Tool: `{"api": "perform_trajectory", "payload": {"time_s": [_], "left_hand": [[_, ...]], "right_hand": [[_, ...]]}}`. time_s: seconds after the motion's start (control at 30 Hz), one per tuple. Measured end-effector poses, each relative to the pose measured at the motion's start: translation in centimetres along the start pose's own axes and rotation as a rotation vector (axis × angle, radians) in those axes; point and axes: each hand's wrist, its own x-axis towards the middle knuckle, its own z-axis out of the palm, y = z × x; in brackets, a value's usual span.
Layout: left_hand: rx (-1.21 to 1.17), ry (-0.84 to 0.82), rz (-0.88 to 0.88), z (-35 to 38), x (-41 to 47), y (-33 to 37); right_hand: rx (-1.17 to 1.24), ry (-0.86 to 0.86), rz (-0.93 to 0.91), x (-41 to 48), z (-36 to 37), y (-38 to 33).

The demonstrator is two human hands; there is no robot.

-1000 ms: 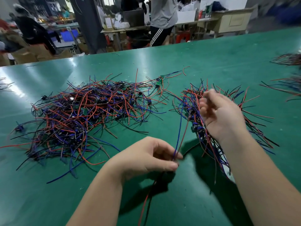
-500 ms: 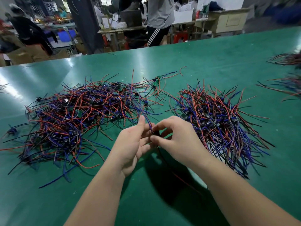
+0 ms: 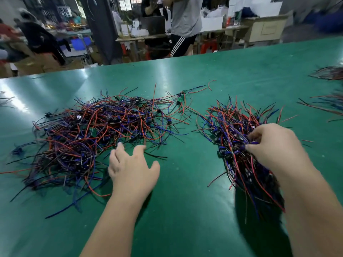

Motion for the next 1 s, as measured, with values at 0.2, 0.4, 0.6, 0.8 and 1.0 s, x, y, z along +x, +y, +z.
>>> {"api": "perform_trajectory", "payload": {"time_s": [0.2,0.4,0.6,0.8,1.0], "left_hand": [[0.21,-0.14,-0.184,-0.4,1.3,-1.6],[0.12,-0.075,-0.229,-0.6,1.7,-1.8],[0.119,-0.13,-0.226,-0.9,2.0,-2.2],[-0.132,0.033,-0.181,-1.5,2.4,-3.0],[-0.469,-0.107,-0.252,-0.9,3.1,-2.2]], "right_hand": [[0.154,0.132,-0.159,-0.3,-0.1,-1.3],[0.347,0.136,-0.433,-3.0,1.3,-4.6],[0.39,0.076,-0.486,-3.6,2.4,-5.2],[0.432,0.033,-0.497,-4.1,2.9,-5.7],[0.485,0.001,-0.471,-4.2,3.2,-5.8]]}}
